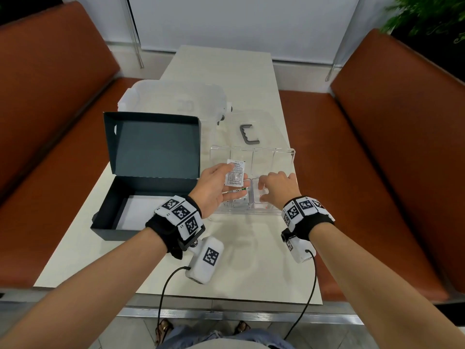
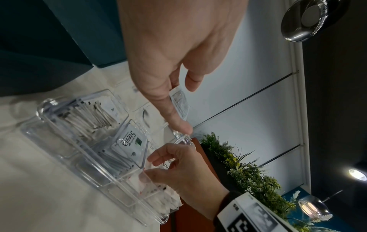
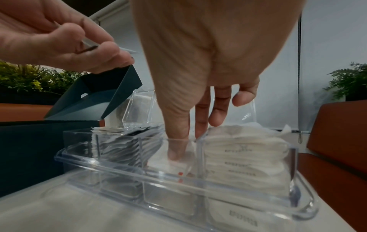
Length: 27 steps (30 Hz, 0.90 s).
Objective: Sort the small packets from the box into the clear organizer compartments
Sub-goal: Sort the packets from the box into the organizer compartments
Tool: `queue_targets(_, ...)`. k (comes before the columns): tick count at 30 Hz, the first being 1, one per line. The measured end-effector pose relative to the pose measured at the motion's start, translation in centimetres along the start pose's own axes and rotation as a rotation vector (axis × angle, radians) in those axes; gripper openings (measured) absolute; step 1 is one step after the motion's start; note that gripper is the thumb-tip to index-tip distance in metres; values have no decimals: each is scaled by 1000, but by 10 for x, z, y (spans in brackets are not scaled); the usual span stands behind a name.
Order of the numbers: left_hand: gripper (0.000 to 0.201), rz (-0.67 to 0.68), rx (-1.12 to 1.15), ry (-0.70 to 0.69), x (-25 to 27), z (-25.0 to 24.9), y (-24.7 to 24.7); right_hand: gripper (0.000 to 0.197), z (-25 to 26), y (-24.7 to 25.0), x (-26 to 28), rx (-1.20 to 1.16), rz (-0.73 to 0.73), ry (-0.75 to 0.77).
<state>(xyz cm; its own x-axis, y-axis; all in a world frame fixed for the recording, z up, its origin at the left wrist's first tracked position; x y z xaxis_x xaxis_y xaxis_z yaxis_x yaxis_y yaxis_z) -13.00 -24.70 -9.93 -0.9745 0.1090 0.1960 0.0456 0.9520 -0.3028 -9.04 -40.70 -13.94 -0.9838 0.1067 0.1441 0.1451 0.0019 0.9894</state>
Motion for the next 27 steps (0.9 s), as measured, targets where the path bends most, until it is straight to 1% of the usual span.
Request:
queue_targets(4,31,-5,3,0,0,1,2,27,2,-1,-1,6,-18,-17)
queue_targets(7,30,-2,3,0,1,2,3,21,1,0,-1,-28,-21,-42)
queue_targets(13,29,-8,11,8,1,3,5,12,-9,9,-6,-249,31,-137)
queue_targets(15,29,-15,12,12,1,4,5,9,-13,16,-9,-333,20,-152)
queue_targets(17,29,-16,10,16,1,5,5,9,-13,22,-13,-365,-7,-149)
queue_targets(19,29,-14,11,19,1,4,6,12,-10,24,-16,-357,-26,-134)
queue_targets(21,29,-13,10,18,1,3,6,22,-4,20,-18,-306,-24,-96)
queue_targets(23,29,-12,5,13,0,2,8,33,3,14,-18,-201,-23,-34)
queue_targets(24,29,-11,3,11,0,1,8,35,6,10,-18,-141,-31,0)
queue_targets(27,29,-11,3,6,-1,0,11,32,11,3,-17,-21,-57,69)
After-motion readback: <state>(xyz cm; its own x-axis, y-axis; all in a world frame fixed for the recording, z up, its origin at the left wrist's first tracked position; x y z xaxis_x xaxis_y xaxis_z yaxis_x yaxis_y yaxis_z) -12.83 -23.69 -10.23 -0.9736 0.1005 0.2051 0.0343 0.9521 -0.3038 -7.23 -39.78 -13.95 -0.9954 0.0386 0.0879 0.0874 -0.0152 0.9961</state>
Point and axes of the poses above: each hand's wrist, its own x-axis away from the middle knuckle, its own y-axis out of the back of the hand, z = x × y, the point moved 7 cm from there along -x, towards the middle knuckle, and after that the axes turned 15 degrees about -y, right-handed, at the moved point
